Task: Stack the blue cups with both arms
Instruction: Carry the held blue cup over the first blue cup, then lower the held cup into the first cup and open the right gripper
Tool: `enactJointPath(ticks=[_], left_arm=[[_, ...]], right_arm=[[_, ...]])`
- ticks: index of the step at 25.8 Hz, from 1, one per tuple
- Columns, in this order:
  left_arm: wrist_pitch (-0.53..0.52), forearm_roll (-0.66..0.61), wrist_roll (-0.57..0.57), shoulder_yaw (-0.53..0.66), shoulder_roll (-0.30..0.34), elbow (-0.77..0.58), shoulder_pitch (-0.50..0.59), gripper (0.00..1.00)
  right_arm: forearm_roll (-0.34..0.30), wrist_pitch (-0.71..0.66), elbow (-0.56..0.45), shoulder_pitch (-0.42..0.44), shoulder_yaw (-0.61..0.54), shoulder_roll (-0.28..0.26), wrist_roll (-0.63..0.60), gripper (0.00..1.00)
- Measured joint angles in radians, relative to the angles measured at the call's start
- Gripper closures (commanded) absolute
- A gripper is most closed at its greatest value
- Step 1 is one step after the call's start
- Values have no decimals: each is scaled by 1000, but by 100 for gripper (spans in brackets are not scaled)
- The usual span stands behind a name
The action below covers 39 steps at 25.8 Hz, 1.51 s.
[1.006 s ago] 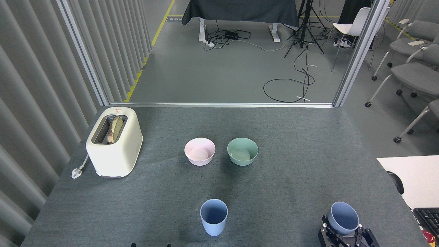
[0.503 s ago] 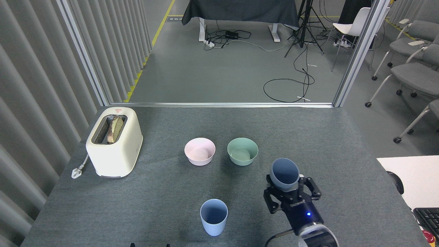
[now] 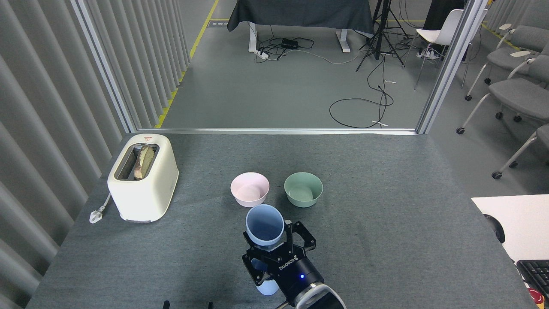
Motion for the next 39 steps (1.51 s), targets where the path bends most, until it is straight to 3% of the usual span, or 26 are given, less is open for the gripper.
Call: enactJointPath(ticks=[10,39], left_arm=[[2,0,0,0,0,2,-1,0],[2,0,0,0,2,2,1,0]], right_arm=[[6,0,-12,70,11,1,6,32],[8,35,21,106,-1,-7,-3,31]])
